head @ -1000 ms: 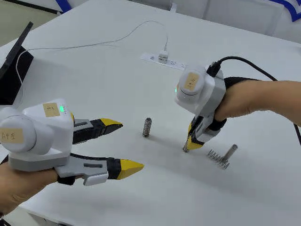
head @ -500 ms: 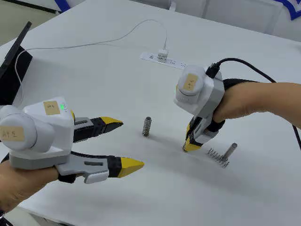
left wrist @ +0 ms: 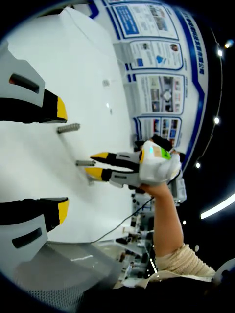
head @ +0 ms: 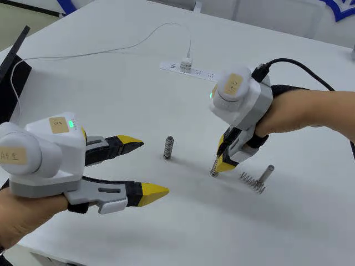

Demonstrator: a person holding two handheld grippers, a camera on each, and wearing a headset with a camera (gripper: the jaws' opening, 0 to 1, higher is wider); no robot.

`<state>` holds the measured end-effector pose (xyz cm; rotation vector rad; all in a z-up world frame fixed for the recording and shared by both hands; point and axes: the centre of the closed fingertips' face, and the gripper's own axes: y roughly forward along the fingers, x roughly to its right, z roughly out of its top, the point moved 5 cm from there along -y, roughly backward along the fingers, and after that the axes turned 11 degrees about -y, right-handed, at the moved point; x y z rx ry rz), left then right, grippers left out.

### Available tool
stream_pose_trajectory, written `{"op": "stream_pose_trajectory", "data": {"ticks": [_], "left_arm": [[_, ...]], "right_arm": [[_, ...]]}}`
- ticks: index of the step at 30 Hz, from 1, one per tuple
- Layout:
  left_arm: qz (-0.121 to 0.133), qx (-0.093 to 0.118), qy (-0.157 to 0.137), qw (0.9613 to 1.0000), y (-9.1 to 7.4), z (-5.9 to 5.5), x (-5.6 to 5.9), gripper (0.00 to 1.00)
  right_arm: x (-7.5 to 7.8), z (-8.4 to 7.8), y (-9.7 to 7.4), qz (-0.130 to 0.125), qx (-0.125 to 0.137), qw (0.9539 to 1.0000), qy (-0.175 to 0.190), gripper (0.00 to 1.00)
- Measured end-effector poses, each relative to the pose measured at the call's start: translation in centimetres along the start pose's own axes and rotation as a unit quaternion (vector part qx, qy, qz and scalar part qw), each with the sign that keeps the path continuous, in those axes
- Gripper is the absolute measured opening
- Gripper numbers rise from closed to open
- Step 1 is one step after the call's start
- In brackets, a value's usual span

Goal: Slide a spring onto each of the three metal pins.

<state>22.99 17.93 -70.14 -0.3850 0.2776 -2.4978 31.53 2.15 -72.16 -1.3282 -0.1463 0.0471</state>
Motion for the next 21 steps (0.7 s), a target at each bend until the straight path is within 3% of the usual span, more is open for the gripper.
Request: {"op": "stream_pose_trajectory", "data": {"ticks": [12,21], "left_arm": [[-0.007,0.001,0.004,1.0000,0.4,0.4,0.2,0.62],[-0.011,0.002,0.007,0.9999,0.5,0.6,0.3,0.62]], "right_arm": [[-1.4,-1.0,-1.9,-0.021,0.012,0.9996,0.015,0.22],[-2.7,-2.2,-2.2,-0.026,0.015,0.9990,0.033,0.22]]}}
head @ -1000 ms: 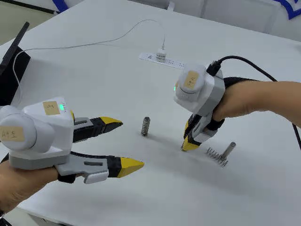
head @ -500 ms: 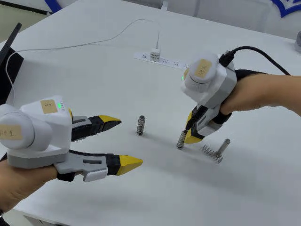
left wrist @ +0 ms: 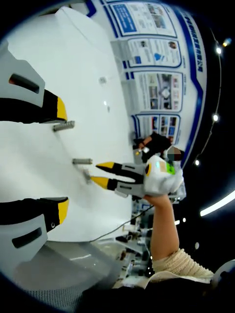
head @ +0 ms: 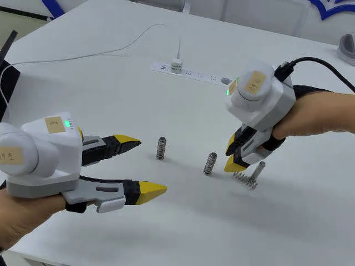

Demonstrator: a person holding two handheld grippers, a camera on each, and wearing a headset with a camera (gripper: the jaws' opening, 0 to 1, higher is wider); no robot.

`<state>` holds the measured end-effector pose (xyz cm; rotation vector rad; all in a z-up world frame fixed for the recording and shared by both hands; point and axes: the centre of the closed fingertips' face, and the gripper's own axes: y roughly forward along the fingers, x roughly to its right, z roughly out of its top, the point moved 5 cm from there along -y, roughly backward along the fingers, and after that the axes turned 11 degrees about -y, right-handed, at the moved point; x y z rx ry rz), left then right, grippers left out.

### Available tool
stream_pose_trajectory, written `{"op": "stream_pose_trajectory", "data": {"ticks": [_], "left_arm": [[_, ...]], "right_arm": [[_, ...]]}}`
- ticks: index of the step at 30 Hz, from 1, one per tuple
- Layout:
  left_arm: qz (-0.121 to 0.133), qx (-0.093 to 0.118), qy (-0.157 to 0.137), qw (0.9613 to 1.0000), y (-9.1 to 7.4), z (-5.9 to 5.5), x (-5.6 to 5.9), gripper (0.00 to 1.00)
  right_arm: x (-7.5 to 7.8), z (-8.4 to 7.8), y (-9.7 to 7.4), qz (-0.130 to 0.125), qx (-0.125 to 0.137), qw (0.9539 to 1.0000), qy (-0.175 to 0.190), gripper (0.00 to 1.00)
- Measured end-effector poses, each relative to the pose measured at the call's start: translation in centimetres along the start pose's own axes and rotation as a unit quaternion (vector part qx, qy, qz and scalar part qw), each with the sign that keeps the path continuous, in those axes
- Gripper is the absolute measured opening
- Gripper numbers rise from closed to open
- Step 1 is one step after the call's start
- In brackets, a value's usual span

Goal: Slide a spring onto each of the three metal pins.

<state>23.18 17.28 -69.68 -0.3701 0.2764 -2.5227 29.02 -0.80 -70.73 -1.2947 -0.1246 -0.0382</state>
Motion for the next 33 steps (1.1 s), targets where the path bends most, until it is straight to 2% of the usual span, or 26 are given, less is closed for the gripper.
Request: {"op": "stream_pose_trajectory", "data": {"ticks": [6,12,16,21,33], "left_arm": [[-0.003,0.000,0.002,1.0000,0.1,0.1,0.1,0.62],[-0.003,0.001,0.001,1.0000,0.0,0.1,0.1,0.62],[-0.002,0.000,0.002,1.0000,0.0,0.1,0.1,0.61],[-0.001,0.000,0.001,1.0000,0.0,0.1,0.1,0.61],[-0.001,-0.002,-0.001,1.0000,-0.1,-0.1,0.1,0.61]], "right_arm": [[0.0,-1.1,0.3,0.000,-0.011,0.9999,0.014,0.22],[0.7,-1.8,0.8,-0.009,-0.028,0.9993,0.021,0.21],[1.0,-2.1,1.5,-0.006,-0.039,0.9989,0.023,0.21],[1.1,-3.0,2.5,-0.002,-0.066,0.9976,0.020,0.20],[1.7,-2.9,3.4,0.000,-0.072,0.9967,0.037,0.18]]}}
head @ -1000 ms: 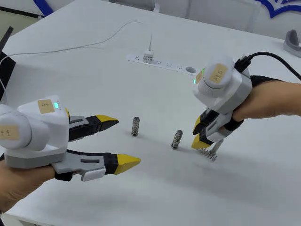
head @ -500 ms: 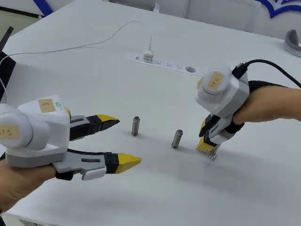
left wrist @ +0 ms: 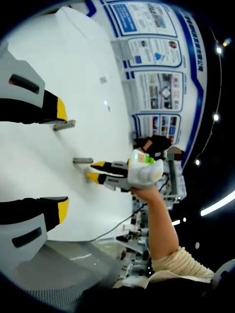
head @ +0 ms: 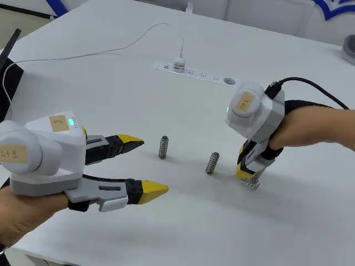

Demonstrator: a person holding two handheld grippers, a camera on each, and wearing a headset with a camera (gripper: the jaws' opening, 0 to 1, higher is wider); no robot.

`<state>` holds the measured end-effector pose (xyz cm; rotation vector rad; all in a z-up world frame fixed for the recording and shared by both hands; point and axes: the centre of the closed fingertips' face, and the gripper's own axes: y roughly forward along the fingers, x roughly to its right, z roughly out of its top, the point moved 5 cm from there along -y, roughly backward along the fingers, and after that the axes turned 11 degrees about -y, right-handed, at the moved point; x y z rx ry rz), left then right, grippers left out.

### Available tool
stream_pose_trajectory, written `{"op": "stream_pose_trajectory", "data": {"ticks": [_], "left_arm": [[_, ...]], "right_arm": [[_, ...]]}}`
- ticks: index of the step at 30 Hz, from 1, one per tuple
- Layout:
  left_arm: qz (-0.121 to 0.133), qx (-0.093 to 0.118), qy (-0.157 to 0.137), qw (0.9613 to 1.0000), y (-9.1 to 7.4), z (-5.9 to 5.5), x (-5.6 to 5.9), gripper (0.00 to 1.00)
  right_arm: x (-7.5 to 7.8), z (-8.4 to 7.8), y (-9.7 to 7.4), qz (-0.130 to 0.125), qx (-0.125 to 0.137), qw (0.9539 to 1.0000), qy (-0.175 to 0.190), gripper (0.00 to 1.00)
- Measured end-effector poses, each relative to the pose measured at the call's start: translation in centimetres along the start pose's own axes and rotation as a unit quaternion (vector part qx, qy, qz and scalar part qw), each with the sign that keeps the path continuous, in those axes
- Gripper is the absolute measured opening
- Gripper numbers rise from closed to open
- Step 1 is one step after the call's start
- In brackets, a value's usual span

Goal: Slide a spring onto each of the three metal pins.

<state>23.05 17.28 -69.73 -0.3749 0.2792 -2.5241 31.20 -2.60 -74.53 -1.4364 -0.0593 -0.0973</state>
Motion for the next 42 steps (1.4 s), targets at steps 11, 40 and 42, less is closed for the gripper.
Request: {"op": "stream_pose_trajectory", "data": {"ticks": [11,40,42], "left_arm": [[0.000,-0.002,-0.002,1.0000,0.0,-0.2,0.0,0.61],[0.004,-0.006,-0.002,1.0000,-0.1,-0.4,0.0,0.59],[0.003,-0.007,-0.002,1.0000,-0.1,-0.4,0.1,0.59]], "right_arm": [[-0.1,-0.5,0.6,0.010,-0.012,0.9998,0.012,0.17],[-0.4,-0.5,1.4,0.017,-0.008,0.9998,0.008,0.13],[-0.4,-0.4,1.3,0.016,-0.007,0.9998,0.007,0.13]]}}
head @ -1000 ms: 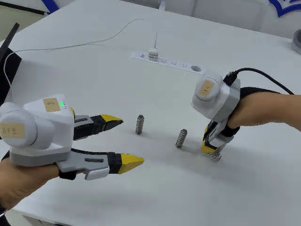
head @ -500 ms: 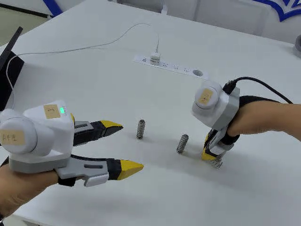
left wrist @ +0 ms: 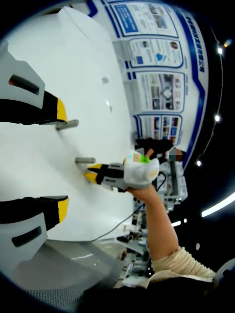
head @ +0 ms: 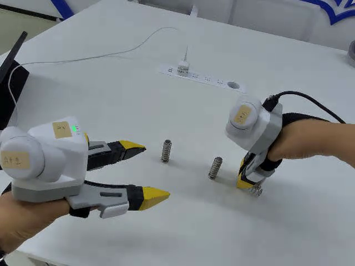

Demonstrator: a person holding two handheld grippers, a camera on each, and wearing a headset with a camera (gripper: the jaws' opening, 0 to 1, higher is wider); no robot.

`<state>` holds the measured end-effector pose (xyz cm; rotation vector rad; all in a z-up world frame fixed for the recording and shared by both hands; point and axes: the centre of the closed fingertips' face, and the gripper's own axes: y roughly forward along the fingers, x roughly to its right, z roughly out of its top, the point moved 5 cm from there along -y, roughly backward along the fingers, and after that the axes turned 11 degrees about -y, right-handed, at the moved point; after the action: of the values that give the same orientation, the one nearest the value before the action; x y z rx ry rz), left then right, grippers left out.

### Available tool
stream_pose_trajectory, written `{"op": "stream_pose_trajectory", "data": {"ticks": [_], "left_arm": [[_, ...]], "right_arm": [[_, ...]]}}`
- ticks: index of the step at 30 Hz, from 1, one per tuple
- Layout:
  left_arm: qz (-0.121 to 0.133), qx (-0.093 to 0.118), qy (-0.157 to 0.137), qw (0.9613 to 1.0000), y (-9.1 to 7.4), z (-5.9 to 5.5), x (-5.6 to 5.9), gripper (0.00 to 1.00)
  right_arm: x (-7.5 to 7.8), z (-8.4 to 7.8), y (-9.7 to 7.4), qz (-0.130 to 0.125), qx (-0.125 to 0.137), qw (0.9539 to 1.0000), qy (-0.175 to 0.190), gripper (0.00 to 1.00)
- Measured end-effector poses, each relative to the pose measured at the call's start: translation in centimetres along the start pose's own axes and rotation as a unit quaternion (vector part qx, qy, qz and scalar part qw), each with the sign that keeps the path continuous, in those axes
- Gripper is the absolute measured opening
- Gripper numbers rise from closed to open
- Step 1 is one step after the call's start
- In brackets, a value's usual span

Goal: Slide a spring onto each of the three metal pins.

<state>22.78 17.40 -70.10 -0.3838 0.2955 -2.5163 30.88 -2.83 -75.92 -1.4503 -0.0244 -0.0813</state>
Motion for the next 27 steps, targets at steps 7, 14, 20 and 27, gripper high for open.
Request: {"op": "stream_pose_trajectory", "data": {"ticks": [7,14,20,27], "left_arm": [[-0.004,0.001,0.000,1.0000,0.2,0.0,0.3,0.59],[-0.010,0.000,0.000,1.0000,0.3,0.0,0.6,0.59],[-0.011,0.000,0.002,0.9999,0.4,0.0,0.7,0.58],[-0.012,0.000,0.004,0.9999,0.3,0.1,0.7,0.58]], "right_arm": [[-0.4,0.2,-0.9,-0.008,0.007,0.9999,-0.003,0.12],[-1.1,0.5,-1.6,-0.015,0.021,0.9997,-0.006,0.12],[-1.3,0.7,-2.2,-0.024,0.034,0.9991,-0.004,0.11],[-2.4,1.2,-3.2,-0.030,0.061,0.9977,0.001,0.11]]}}
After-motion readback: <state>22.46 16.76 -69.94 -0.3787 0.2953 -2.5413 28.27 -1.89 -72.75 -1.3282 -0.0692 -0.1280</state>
